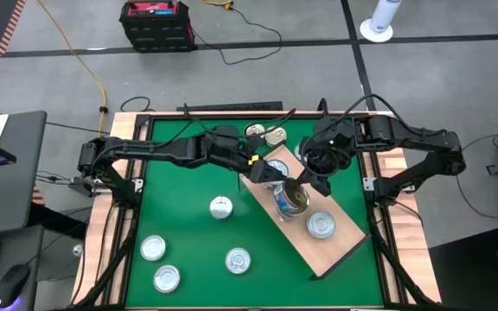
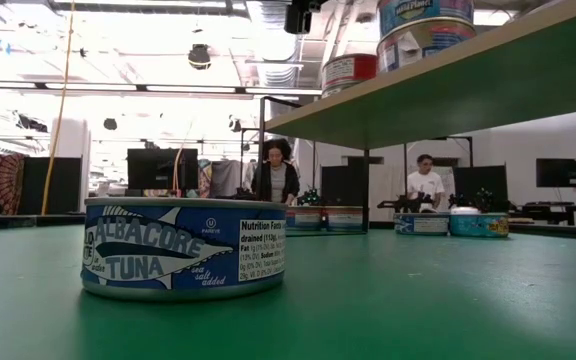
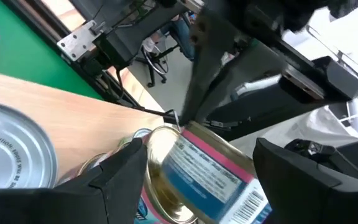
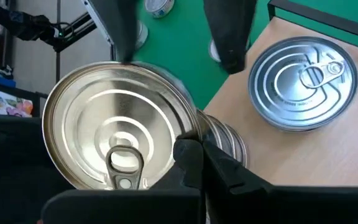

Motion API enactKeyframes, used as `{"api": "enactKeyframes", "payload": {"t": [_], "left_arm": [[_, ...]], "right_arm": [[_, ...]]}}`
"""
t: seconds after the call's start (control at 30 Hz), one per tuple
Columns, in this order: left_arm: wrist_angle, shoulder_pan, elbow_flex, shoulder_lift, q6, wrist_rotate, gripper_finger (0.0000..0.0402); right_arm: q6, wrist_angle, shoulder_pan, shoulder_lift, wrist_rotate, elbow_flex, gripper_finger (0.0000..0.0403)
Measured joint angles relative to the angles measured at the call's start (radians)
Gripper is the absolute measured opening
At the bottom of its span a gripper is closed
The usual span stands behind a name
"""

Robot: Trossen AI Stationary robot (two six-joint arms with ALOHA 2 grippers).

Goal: Stack canned seafood by type on shelf
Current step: Stack the blue and pink tuna can on top of the other blue and pink tuna cans on the shelf

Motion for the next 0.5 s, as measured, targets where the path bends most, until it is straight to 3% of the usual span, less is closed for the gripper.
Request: {"api": "enactKeyframes", "payload": {"t": [0.37,0.5], "left_arm": [[-0.006,0.03,0.058,0.0,0.105,-0.01,0.0281],[-0.007,0.035,0.058,0.0,0.113,0.067,0.0281]], "right_arm": [[0.001,0.002,0.0,-0.002,0.017,0.0,0.0025],[0.001,-0.001,0.0,-0.013,0.021,0.0,0.0026]]}}
